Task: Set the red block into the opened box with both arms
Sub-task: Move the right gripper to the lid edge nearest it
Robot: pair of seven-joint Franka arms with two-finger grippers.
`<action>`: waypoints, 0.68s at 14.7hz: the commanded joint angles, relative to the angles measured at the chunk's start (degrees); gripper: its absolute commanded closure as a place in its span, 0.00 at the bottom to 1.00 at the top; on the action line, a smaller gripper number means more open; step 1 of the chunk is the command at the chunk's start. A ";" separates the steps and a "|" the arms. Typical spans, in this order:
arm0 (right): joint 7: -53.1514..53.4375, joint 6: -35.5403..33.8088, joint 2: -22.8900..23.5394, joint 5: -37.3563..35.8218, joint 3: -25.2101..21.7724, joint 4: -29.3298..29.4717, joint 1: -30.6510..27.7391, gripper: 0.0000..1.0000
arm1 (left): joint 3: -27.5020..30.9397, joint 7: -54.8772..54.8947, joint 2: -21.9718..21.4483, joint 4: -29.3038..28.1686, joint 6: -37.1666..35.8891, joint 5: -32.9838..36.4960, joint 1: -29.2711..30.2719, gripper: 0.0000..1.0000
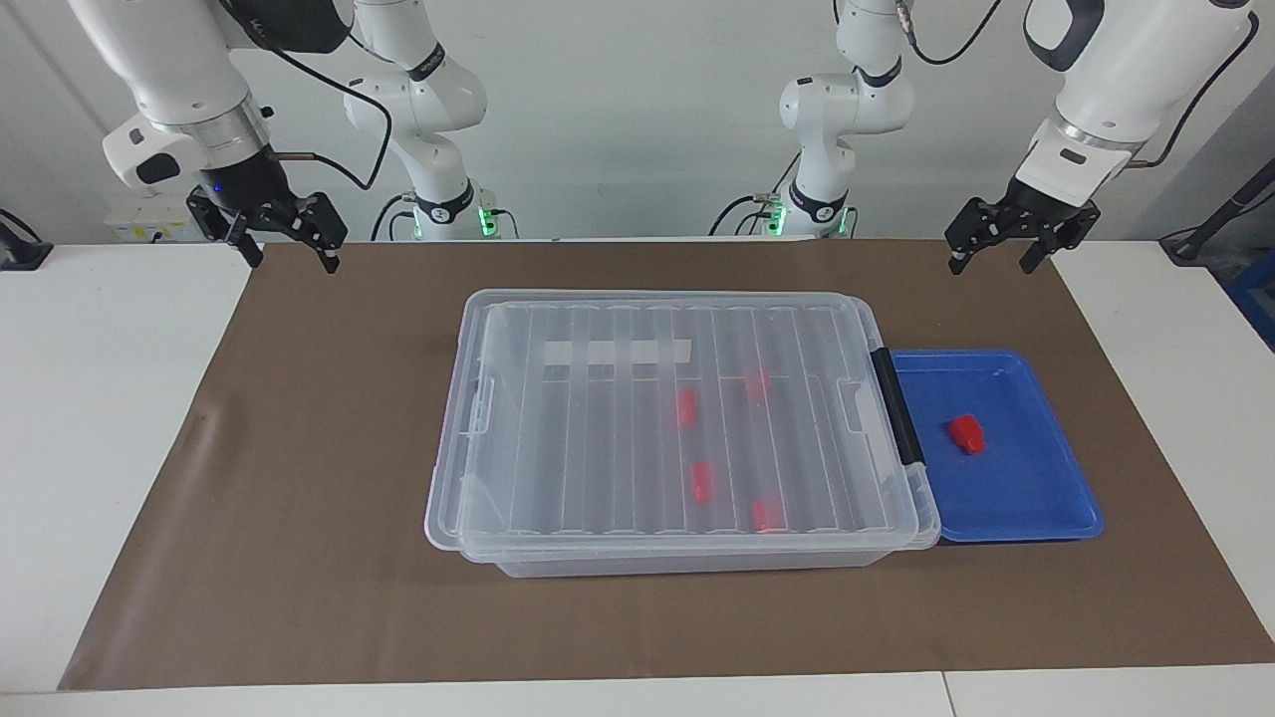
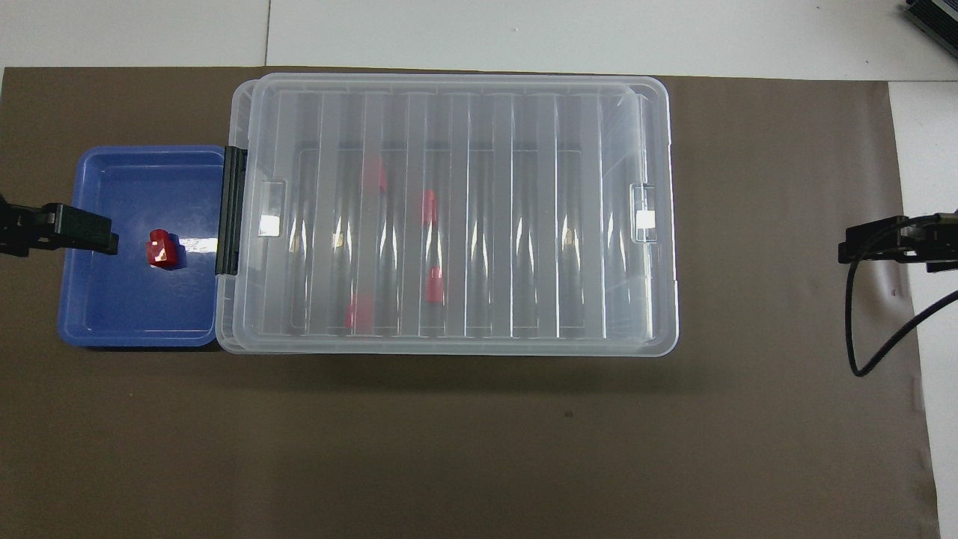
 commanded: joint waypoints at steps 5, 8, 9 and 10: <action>1.35 2.49 -0.55 0.19 0.17 -1.48 -0.14 0.00 | 0.56 -0.88 -0.95 -1.30 1.22 -0.64 -0.87 0.00; 1.09 11.07 0.24 0.46 0.43 -4.80 0.57 0.00 | 0.65 -0.79 -1.03 -1.47 1.22 -0.64 -0.87 0.00; 1.00 13.80 1.64 1.77 0.95 -5.51 1.00 0.00 | 0.65 -0.53 -1.12 -1.82 1.48 -0.64 -0.87 0.00; 1.17 16.09 3.48 4.13 1.04 -5.35 2.23 0.00 | 0.65 -0.09 -1.21 -2.08 2.18 -0.64 -0.61 0.00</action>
